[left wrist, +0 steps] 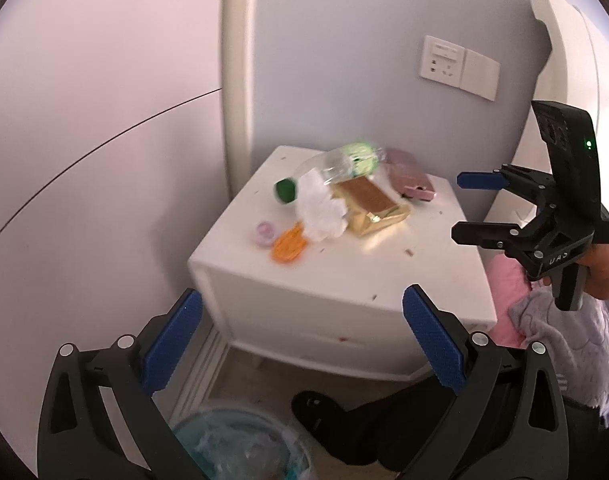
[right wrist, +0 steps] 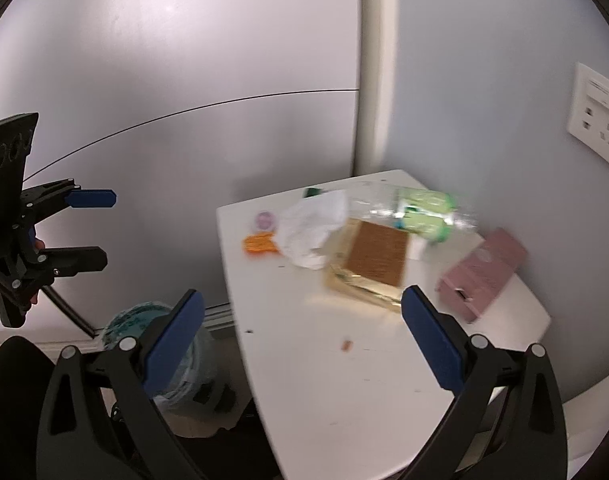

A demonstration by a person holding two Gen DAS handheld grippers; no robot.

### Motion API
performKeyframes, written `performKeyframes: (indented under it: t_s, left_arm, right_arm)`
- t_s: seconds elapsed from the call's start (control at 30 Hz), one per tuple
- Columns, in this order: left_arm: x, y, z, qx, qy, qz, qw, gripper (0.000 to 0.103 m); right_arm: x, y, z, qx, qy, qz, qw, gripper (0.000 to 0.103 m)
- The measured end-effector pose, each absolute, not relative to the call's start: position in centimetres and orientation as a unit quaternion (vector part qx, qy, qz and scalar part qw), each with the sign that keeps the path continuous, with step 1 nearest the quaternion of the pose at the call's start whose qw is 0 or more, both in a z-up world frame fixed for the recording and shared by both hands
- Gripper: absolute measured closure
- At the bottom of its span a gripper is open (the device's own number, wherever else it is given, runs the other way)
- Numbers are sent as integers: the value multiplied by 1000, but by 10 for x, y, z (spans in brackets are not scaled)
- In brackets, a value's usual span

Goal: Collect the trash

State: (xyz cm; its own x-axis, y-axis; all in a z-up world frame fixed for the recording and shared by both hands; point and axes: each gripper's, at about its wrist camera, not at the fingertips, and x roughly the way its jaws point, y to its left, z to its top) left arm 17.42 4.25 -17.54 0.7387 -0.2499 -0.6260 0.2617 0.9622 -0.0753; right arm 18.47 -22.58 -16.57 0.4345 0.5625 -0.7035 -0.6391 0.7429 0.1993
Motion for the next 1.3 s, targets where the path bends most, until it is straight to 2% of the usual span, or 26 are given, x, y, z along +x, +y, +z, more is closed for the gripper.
performKeyframes:
  t_s: [0.43,1.3]
  left_arm:
    - [239,3,-179,31,346,-162,923,6]
    - [351,-9,-245,62,385,-203,898,6]
  right_arm:
    - [215,-263,-177,-19,405,333,851,7]
    - [273,-245,-216,5,417,359,835,7]
